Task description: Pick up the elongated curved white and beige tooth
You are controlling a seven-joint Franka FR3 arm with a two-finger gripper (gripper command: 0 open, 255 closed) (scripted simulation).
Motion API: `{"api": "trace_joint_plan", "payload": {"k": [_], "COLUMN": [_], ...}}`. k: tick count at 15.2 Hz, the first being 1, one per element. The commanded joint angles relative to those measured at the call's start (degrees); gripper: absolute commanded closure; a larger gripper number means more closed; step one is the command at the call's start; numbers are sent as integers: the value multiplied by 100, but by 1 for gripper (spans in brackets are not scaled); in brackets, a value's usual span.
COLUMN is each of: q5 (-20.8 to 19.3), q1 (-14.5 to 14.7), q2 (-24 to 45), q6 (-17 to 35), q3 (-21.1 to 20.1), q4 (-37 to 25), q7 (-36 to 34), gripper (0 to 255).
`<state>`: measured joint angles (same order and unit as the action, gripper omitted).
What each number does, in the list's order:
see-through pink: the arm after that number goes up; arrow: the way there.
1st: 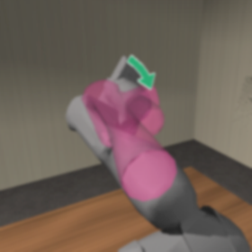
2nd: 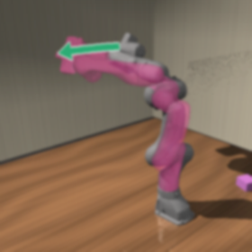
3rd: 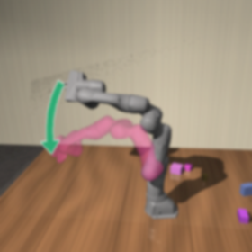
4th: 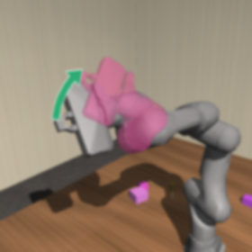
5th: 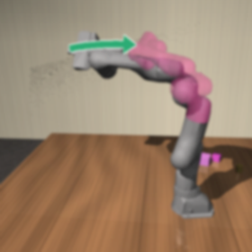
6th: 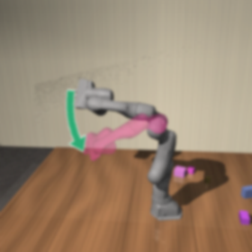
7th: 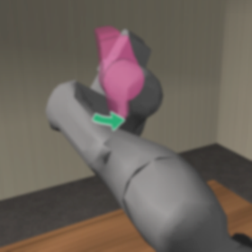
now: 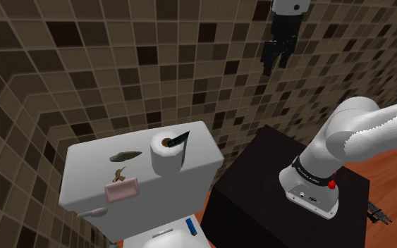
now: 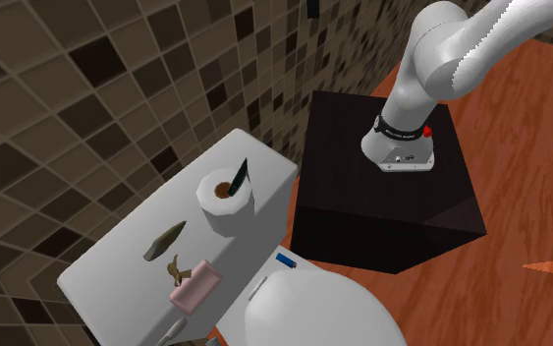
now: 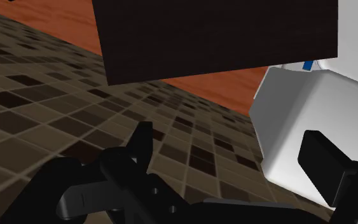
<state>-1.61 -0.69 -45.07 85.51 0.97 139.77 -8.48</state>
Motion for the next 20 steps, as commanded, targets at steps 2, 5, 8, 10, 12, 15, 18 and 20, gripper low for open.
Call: {"api": "trace_joint_plan", "payload": {"k": [2,5,8,10,12,15,18,20], "q5": [31,129,235,310,387,496,585,646], "q1": [67,270,471,600,730,938,1215,1407], "q2": [153,634,1143,1492,1845,2379,2910,3260], "q6": [191,746,1270,1598,1907,2334,2714,2941], "q3": [-5,-27,-61,-94,-131,-181,-171,-158], "q4": [17,28,-21,-86,-174,-348,-566,-735], "q7": [84,338,600,780,960,1227,1479,1651], "gripper": [0,0,0,0,0,0,0,0]}}
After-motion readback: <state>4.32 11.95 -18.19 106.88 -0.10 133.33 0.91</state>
